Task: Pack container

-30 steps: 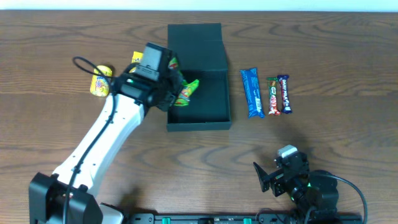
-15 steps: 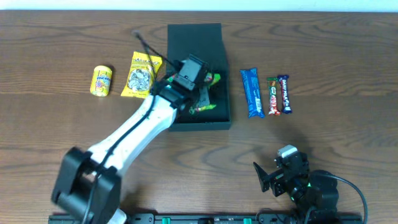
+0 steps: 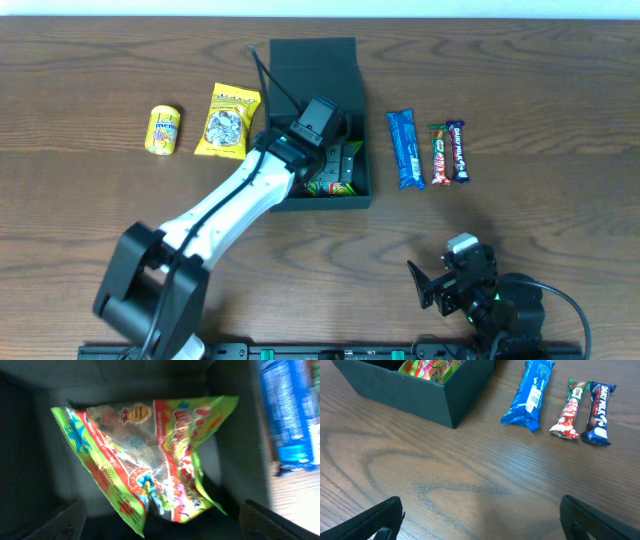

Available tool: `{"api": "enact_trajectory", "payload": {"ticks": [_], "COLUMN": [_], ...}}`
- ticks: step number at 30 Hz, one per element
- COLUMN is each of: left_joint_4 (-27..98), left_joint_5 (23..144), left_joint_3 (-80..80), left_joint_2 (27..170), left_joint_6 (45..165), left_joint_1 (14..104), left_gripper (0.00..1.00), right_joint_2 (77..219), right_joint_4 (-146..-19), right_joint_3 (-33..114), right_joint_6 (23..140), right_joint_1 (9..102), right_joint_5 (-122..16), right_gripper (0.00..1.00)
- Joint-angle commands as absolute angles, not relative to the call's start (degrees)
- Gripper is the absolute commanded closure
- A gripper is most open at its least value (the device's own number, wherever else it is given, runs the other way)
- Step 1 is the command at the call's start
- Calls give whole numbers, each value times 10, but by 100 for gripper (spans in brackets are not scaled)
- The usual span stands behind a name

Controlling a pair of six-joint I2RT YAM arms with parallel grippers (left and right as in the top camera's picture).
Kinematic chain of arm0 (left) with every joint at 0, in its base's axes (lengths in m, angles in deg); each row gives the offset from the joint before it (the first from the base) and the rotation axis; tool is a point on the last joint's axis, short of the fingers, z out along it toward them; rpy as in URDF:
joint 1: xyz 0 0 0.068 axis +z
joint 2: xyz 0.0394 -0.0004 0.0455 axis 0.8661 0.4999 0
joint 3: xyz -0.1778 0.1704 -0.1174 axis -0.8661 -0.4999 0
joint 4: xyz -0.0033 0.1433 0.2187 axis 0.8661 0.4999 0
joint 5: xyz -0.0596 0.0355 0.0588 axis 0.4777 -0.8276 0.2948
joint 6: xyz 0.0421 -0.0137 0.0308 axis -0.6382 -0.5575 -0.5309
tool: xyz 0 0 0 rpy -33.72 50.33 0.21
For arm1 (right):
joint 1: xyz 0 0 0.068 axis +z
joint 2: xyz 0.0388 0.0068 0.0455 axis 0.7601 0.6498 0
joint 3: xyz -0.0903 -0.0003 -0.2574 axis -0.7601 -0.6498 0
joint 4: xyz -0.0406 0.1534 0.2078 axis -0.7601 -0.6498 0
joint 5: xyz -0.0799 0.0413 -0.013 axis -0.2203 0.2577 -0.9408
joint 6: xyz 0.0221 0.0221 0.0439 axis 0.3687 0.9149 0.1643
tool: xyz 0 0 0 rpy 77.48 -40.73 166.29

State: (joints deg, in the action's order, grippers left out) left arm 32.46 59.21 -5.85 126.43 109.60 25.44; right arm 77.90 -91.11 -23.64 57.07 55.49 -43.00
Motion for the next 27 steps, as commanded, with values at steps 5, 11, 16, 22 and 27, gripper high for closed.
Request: {"api": "enact_trajectory", "payload": {"ticks": [5, 11, 16, 22, 27], "left_joint_4": [316, 279, 268, 280, 311], "left_joint_5": [577, 610, 615, 666, 656], "left_joint_3": [-57, -57, -57, -56, -56], "left_joint_2": [1257, 1356, 1410, 1428, 1362], "left_joint_6": [1086, 1072, 1072, 1044, 1005], "left_joint_1": [255, 254, 254, 255, 256], "left_gripper": [78, 94, 94, 94, 94], "right_joint_2": [775, 775, 775, 775, 775], "right_joint_4": [-911, -911, -911, -910, -912], "right_joint_3": [-238, -238, -238, -238, -238], "right_joint_6": [579, 579, 579, 578, 573], "right_joint_1": [560, 560, 560, 560, 560], "right_joint_5": [-430, -430, -430, -435, -450], "right_gripper": [1, 1, 1, 1, 1]}}
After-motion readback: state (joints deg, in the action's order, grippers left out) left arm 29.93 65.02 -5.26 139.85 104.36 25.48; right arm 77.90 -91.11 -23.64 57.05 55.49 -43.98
